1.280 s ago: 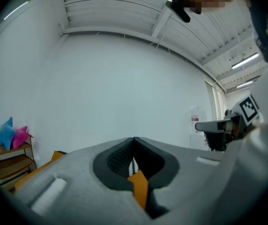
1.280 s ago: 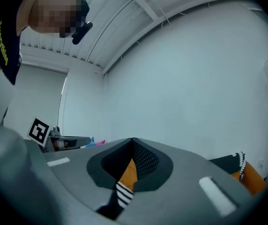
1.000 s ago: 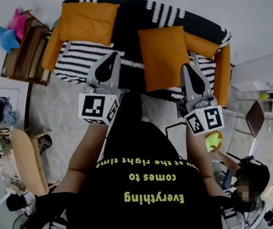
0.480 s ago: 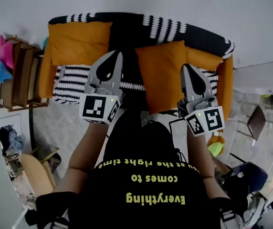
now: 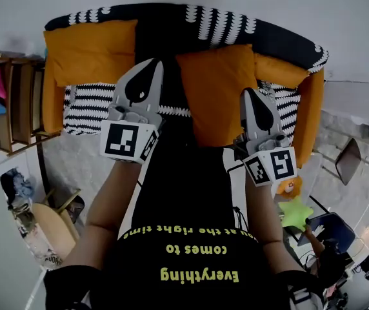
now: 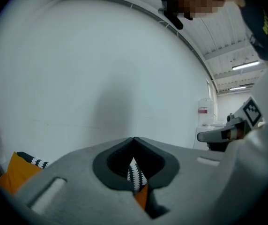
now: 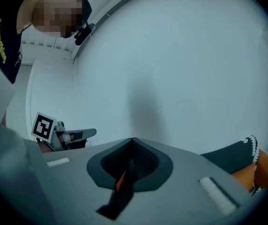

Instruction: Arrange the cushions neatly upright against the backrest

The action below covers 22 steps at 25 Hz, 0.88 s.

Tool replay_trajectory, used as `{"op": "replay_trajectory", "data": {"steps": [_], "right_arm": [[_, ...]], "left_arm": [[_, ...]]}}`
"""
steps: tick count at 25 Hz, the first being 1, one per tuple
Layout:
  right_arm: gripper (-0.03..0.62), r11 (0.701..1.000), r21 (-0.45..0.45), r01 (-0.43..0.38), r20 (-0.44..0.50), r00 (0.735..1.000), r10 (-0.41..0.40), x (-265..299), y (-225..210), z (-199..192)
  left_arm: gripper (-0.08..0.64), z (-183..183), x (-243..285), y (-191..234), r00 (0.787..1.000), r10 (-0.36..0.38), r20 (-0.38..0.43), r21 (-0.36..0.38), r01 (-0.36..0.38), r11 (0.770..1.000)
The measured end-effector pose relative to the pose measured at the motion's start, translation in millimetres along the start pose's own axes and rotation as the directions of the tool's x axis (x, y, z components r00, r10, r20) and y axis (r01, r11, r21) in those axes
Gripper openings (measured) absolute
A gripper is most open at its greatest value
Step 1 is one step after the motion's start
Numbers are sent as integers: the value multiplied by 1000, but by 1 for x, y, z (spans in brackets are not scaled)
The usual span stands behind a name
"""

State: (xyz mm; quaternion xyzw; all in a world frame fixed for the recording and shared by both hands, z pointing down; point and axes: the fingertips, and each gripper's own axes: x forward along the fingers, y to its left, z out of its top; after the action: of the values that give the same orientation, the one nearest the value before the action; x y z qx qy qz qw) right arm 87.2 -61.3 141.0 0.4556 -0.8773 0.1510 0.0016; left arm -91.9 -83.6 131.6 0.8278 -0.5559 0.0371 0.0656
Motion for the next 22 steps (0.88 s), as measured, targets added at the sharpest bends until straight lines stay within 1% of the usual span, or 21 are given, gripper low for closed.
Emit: {"op": "replay_trajectory", "data": {"steps": [3, 6, 9, 12, 15, 17, 19, 22], "right_arm": [[11, 1000, 14, 1, -38, 999, -1, 7, -18, -20], [11, 999, 30, 31, -52, 998, -30, 15, -43, -42], [17, 993, 50, 111, -80, 991, -107, 11, -77, -81], [29, 975, 82, 208, -153, 969, -194, -6, -104, -135], [43, 951, 107, 289, -229, 938, -259, -23, -133, -194], [58, 928, 134, 349, -285, 910, -301, -39, -155, -238], [98, 901, 144, 409, -354, 872, -339, -54, -174, -283], [155, 862, 116, 493, -449, 801, -397, -76, -192, -342]], "left_arm": [[0, -22, 22, -5, 1000, -12, -26, -9, 12, 1000], [0, -49, 45, -6, 998, -33, -45, -12, 32, 999], [0, -87, 70, -9, 995, -47, -88, -16, 46, 999], [0, -132, 88, -12, 988, -57, -146, -15, 55, 998], [0, -175, 114, -15, 981, -72, -181, -12, 71, 997], [0, -206, 134, -22, 975, -92, -202, -8, 92, 996], [33, -240, 155, -31, 965, -119, -234, -8, 120, 993], [72, -287, 181, -43, 944, -164, -285, -6, 169, 986]]}}
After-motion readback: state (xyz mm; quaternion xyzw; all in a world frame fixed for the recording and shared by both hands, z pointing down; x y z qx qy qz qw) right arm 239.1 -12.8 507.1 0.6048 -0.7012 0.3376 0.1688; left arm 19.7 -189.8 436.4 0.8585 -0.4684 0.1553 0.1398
